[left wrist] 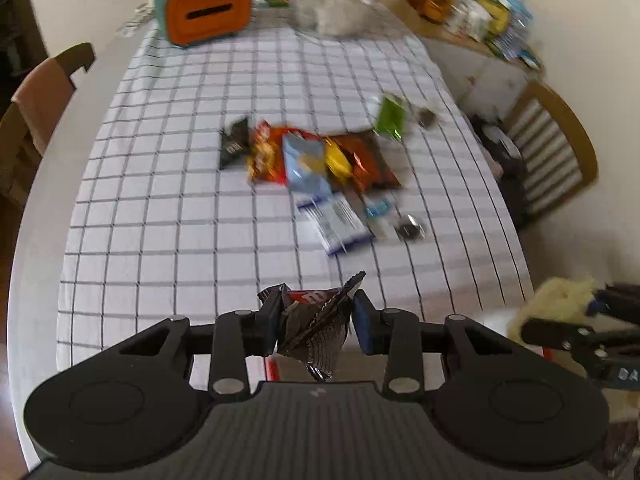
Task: Organize snacks
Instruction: 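Carry both packets into the white box and open both tools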
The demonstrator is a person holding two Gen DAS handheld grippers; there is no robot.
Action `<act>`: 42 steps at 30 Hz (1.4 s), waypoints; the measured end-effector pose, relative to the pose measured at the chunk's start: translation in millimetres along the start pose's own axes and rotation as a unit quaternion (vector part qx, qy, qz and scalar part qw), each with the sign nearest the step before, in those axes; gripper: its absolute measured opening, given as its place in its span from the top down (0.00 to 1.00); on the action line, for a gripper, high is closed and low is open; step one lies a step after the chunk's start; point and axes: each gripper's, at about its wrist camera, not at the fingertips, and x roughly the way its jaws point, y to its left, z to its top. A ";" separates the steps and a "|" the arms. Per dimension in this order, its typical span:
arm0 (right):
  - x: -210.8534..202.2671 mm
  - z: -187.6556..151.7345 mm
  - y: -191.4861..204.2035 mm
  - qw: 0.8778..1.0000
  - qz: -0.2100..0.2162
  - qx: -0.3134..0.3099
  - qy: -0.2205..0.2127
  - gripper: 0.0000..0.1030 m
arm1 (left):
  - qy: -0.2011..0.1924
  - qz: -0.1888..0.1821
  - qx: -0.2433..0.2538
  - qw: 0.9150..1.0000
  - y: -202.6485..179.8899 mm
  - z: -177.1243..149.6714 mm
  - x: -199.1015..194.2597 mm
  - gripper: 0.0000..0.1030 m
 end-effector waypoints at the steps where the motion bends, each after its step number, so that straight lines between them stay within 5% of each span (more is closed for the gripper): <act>1: -0.6 -6.5 2.5 1.000 0.002 -0.003 0.004 0.50 | 0.005 -0.001 0.006 1.000 -4.6 -6.7 -0.8 0.65; 9: 11.0 -52.9 17.6 0.999 0.004 -0.014 0.052 0.50 | 0.053 -0.016 0.066 0.996 -43.2 -62.2 9.5 0.65; 21: 55.2 -106.7 26.9 0.992 -0.025 -0.042 0.119 0.50 | 0.098 0.008 0.127 0.987 -82.5 -115.2 41.7 0.65; 31: 75.5 -120.2 28.0 0.986 -0.040 -0.059 0.148 0.48 | 0.129 0.028 0.147 0.980 -94.1 -119.3 55.6 0.65; 42: 56.3 -117.8 29.9 0.991 -0.031 -0.049 0.120 0.39 | 0.114 0.027 0.137 0.984 -88.5 -115.6 44.5 0.59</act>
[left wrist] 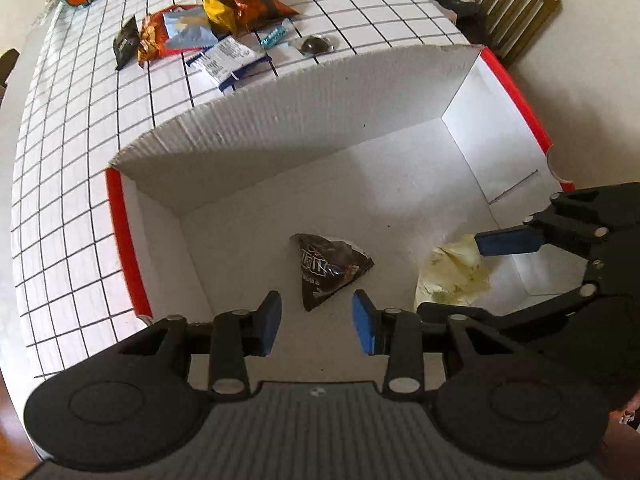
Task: Organize snacks
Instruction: 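Carry both packets into the white box and open both tools, then move both tools back over the snack pile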
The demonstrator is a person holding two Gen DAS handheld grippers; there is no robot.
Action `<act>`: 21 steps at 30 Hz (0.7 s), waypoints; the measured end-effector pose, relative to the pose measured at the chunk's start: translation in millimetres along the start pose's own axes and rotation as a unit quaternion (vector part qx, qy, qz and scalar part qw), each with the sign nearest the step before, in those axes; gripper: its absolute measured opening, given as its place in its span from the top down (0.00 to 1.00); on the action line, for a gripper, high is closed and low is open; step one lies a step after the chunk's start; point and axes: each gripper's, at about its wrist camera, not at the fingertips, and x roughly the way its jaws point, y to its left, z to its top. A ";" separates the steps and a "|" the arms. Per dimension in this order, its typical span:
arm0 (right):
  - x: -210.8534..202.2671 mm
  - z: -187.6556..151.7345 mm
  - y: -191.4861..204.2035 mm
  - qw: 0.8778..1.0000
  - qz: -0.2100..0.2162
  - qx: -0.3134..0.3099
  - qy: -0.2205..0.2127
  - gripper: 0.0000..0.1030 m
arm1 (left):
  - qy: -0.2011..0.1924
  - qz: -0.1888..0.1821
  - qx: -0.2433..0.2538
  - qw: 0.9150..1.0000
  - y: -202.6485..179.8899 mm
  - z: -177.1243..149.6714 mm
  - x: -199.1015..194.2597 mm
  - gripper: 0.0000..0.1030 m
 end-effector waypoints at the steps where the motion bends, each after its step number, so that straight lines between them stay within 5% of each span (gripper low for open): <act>1: -4.2 0.1 -0.3 1.000 0.003 0.002 -0.005 0.38 | -0.004 0.002 -0.001 1.000 0.7 -1.0 -2.1 0.57; 21: -79.3 24.3 -14.7 0.994 0.002 0.020 -0.112 0.18 | -0.129 -0.015 -0.038 0.991 21.7 15.7 -74.5 0.27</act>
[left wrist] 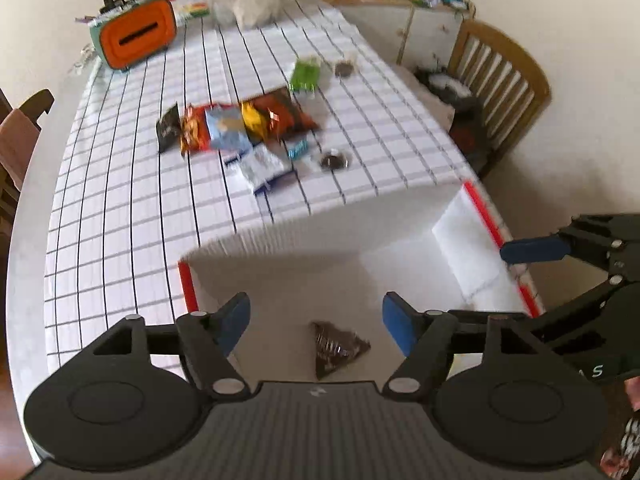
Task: Organize snacks
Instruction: 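Move both tools back over the snack pile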
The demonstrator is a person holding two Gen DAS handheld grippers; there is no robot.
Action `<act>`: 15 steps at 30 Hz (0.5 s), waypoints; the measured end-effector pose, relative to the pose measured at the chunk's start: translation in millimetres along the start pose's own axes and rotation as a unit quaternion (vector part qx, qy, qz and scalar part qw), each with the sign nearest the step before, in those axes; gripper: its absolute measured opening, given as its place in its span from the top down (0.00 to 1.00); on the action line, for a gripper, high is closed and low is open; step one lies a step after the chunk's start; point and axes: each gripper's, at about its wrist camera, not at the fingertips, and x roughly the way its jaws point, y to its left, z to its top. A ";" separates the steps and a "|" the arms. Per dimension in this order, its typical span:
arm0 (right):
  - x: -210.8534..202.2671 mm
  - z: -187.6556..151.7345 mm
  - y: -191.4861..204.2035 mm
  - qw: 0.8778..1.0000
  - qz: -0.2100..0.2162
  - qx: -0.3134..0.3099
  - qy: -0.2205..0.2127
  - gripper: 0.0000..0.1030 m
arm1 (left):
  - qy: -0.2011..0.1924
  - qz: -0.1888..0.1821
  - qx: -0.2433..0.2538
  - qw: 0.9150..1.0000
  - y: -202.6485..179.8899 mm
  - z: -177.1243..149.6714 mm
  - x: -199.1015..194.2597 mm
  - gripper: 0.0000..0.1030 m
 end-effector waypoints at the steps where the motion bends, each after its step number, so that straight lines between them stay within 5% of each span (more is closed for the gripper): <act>1: -1.7 3.3 -0.7 1.000 0.000 -0.001 -0.004 0.17 | -0.004 -0.003 -0.003 1.000 0.8 2.8 -2.1 0.27; 15: -12.8 60.0 -21.5 0.998 0.008 -0.010 -0.059 0.07 | -0.067 0.026 -0.031 0.997 16.1 55.4 -12.3 0.20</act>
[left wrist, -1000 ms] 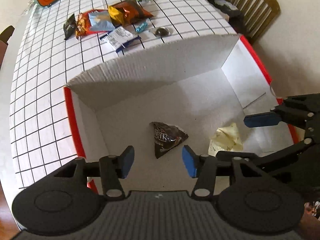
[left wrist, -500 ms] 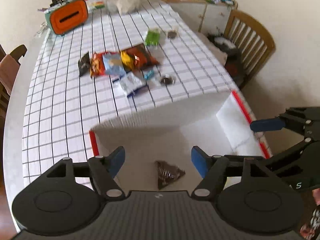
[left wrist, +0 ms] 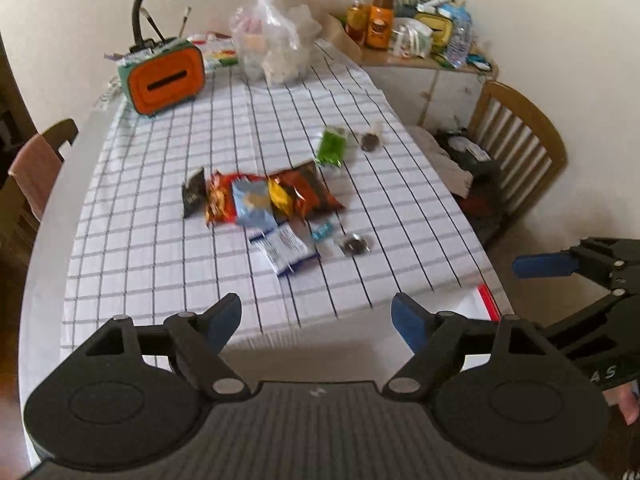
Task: Organize snacks
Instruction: 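Move both tools back over the snack pile, then grasp the white milk-candy packet with the left tool while the right tool grasps the round candy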
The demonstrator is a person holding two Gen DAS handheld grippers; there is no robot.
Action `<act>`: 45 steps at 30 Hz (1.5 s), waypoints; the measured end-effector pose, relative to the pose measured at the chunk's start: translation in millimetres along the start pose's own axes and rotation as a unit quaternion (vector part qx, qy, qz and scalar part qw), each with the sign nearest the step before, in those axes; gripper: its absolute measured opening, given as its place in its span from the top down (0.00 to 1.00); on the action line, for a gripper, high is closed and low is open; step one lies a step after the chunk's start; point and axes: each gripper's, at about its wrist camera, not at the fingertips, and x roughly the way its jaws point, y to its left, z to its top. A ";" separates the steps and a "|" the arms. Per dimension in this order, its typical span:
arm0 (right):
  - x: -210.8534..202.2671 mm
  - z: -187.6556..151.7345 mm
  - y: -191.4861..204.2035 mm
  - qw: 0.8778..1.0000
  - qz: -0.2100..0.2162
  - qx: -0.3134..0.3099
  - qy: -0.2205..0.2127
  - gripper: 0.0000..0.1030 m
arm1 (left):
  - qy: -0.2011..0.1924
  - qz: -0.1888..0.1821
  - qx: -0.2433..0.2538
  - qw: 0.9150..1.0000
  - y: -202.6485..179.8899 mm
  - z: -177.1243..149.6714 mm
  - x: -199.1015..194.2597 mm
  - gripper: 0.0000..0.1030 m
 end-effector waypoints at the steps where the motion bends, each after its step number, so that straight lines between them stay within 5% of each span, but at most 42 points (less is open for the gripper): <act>1: 1.2 6.7 -2.9 1.000 0.000 -0.002 -0.004 0.07 | -0.002 0.004 0.000 1.000 0.7 4.4 1.7 0.20; 8: 22.5 46.9 -21.2 1.000 0.001 -0.024 -0.001 0.07 | 0.015 0.034 -0.018 0.999 12.4 41.4 31.9 0.20; 16: 75.0 80.9 -46.7 0.998 0.015 -0.039 0.051 0.07 | 0.075 0.062 -0.031 0.995 23.2 74.6 95.4 0.20; 27: 163.3 97.6 -68.0 0.985 0.034 -0.084 0.147 0.12 | 0.179 0.086 -0.088 0.976 38.2 93.7 193.1 0.20; 35: 215.7 94.5 -70.8 0.975 0.033 -0.093 0.200 0.24 | 0.231 0.092 -0.126 0.960 47.8 96.7 238.8 0.20; 45: 243.2 86.6 -63.1 0.966 0.020 -0.121 0.226 0.45 | 0.255 0.102 -0.137 0.952 43.9 94.0 269.4 0.20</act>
